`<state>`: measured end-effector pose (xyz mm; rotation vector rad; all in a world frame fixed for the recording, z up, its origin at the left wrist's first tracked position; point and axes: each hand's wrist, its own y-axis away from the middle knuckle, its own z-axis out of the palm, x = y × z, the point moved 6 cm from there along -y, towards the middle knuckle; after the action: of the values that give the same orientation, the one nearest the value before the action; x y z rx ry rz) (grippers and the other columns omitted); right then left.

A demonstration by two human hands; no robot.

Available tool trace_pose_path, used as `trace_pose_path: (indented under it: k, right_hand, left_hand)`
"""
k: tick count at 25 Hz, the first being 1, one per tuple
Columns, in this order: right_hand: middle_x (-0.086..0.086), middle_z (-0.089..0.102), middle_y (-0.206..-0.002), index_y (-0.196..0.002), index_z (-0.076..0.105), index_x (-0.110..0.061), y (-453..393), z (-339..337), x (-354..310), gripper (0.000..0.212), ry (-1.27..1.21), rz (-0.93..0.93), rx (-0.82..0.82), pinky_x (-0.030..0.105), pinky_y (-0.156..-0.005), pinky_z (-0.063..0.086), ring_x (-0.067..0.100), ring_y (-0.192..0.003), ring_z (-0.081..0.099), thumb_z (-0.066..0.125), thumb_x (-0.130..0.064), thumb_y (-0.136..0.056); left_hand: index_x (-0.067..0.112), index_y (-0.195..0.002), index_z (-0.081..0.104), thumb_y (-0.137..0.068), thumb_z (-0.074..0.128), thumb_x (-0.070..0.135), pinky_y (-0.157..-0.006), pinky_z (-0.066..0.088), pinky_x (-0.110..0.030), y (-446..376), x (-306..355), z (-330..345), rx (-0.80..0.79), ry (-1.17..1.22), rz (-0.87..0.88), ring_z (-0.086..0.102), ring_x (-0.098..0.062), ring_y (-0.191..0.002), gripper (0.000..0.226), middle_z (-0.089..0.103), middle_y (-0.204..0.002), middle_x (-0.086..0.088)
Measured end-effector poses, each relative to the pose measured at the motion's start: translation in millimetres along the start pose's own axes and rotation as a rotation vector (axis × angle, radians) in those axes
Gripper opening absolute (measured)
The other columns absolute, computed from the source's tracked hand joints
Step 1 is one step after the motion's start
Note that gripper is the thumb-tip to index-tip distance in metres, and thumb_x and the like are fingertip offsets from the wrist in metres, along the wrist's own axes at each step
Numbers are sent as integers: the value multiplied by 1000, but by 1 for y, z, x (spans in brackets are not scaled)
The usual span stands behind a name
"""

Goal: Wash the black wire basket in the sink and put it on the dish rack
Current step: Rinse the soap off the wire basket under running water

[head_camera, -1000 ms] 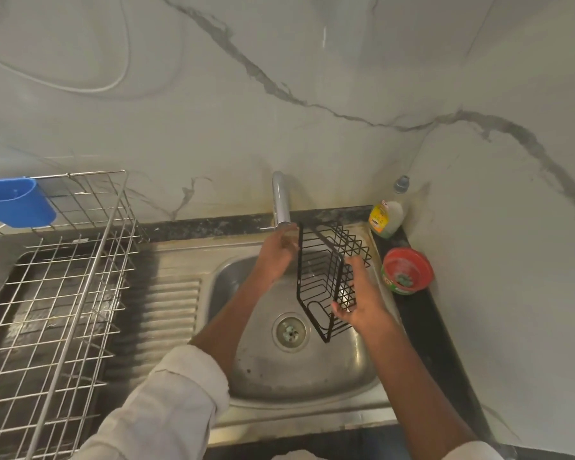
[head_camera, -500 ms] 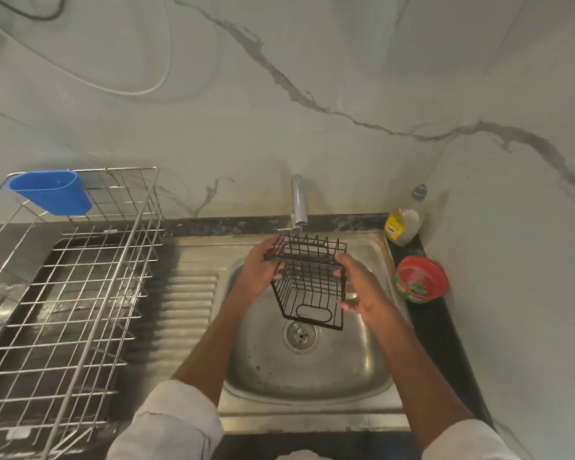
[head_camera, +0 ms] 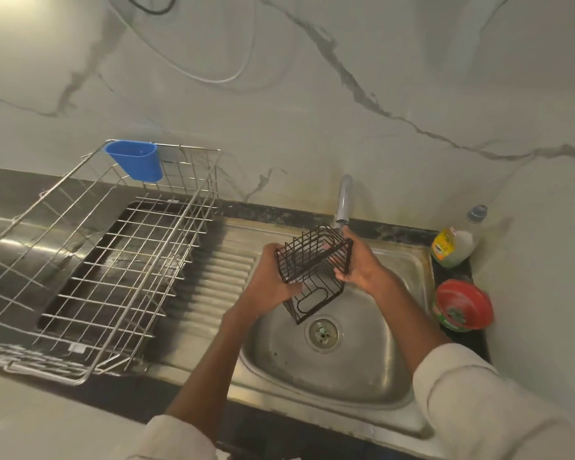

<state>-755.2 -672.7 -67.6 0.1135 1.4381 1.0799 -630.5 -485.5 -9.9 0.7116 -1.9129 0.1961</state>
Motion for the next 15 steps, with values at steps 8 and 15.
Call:
trace_pose_path:
  k: [8,15]
  right_hand:
    - [6,73,-123,-129,66,-17,-38,30,-18,63,89,-32,-40,56,-112,37,28,-122,61,47,-66,-95]
    - [12,75,-88,-109,70,5,-38,29,-38,28,260,-299,233,23,-54,56,13,-62,66,60,-20,-101]
  left_hand:
    - [24,-140,40,-65,96,55,-107,54,-40,37,14,28,314,-141,-113,51,-4,-111,99,42,-125,12]
    - [23,-120,43,-65,93,59,-91,60,-46,46,23,22,494,-129,-219,61,-17,-98,83,48,-114,7]
